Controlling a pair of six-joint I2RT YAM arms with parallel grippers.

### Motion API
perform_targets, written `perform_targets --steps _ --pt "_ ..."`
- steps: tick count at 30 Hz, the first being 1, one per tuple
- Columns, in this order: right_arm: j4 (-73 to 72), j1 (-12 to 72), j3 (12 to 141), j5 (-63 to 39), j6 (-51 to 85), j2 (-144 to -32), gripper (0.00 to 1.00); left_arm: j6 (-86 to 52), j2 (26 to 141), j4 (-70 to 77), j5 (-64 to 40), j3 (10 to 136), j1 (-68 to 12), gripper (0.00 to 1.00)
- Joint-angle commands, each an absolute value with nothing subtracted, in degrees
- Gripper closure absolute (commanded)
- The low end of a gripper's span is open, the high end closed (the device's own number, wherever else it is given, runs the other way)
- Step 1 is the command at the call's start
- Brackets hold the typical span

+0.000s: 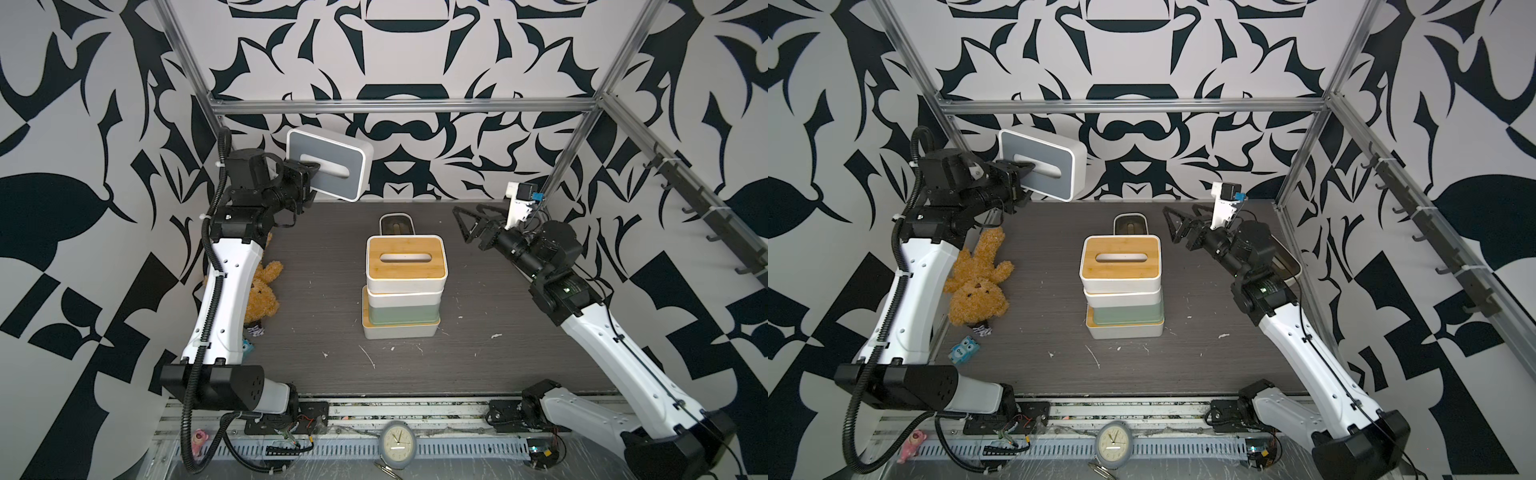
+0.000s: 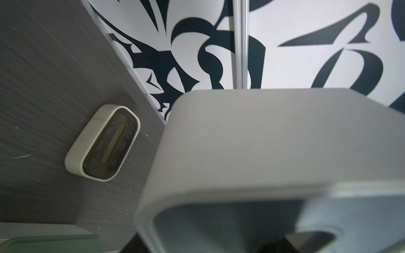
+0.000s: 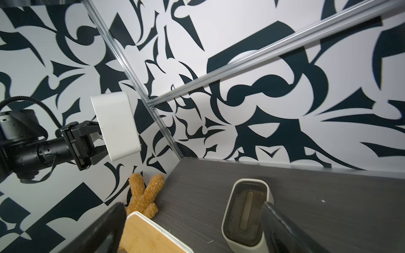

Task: Stack the tissue boxes
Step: Pick up the tissue box from the center of the board.

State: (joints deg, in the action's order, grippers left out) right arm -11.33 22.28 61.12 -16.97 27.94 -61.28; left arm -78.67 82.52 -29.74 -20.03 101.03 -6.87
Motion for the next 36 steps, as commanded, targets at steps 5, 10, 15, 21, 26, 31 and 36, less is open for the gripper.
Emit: perform_targets --steps 5,10,15,21,26,31,36 --pt "-24.3 26.3 67.6 -23.8 26.0 -67.6 0.01 -77.5 82.2 -26.9 -18.8 106.4 -15.2 0.58" --pt "-25.4 29.5 72.4 -25.0 23.7 -72.6 0.01 -77.0 81.7 -26.7 -16.6 107.4 -19.6 0.59" --pt "-28.3 31.2 75.3 -27.1 26.4 -76.3 0.03 -76.8 80.2 -26.7 -14.6 106.0 -21.4 0.59" --pt "-29.4 33.7 76.5 -27.6 26.4 -78.0 0.07 -77.2 79.4 -26.1 -14.2 104.5 -22.6 0.59" --pt "-28.8 34.2 76.8 -30.6 26.8 -78.0 0.08 -78.1 78.6 -24.2 -14.1 101.4 -22.7 0.59" --pt "-27.6 34.2 74.4 -28.3 24.9 -75.6 0.07 -78.1 79.3 -24.1 -13.9 102.1 -22.7 0.59" --pt "-27.6 34.3 76.1 -28.1 25.0 -76.8 0.16 -78.6 79.4 -23.8 -14.2 101.1 -22.7 0.59"
